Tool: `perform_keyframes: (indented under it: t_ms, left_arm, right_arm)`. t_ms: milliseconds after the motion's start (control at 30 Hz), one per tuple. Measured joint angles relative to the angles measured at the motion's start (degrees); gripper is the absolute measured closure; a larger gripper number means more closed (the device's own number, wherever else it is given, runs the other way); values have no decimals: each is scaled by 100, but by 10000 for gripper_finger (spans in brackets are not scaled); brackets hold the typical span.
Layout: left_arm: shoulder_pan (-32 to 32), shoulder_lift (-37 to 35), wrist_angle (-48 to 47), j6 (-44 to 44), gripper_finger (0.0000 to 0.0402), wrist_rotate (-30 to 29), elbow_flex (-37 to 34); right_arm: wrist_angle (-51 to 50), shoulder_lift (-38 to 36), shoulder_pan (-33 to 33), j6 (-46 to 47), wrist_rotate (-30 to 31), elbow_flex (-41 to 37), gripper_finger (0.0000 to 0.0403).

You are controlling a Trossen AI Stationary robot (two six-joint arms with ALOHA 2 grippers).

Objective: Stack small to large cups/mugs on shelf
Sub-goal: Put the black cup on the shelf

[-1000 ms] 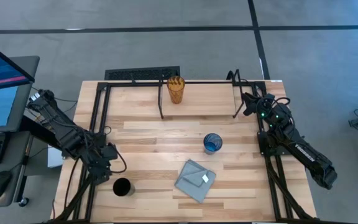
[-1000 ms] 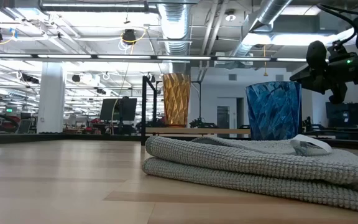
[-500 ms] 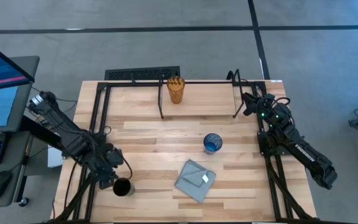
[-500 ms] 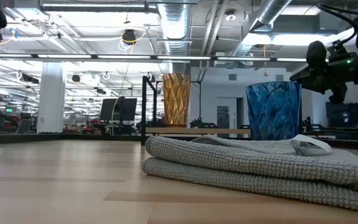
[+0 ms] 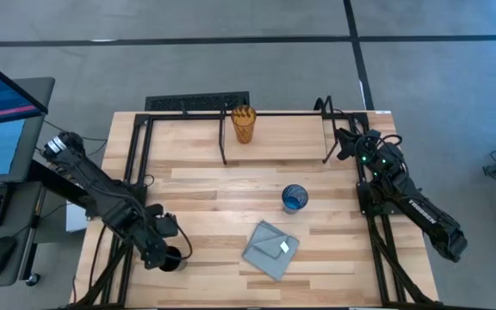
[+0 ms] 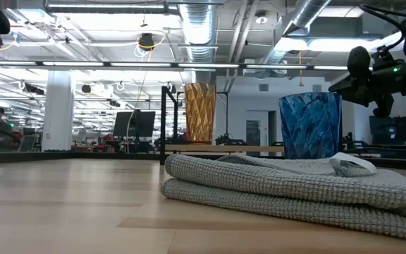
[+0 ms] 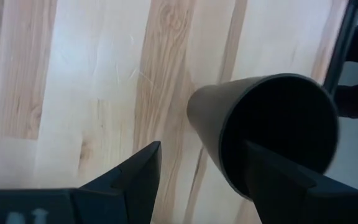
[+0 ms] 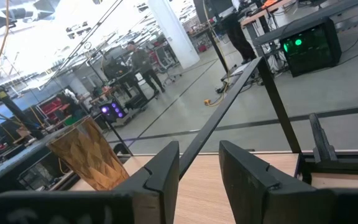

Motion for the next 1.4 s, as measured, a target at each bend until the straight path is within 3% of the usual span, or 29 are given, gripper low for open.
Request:
perform_keyframes:
  t_ms: [967,1400]
  left_arm:
    - [56,155,233,-342,197,96,-138]
    - [120,155,270,-289,314,99,-194]
  right_arm:
    - [-2,0,-1,0,0,-1,267]
    - [-2,0,0,-45,0,0,267]
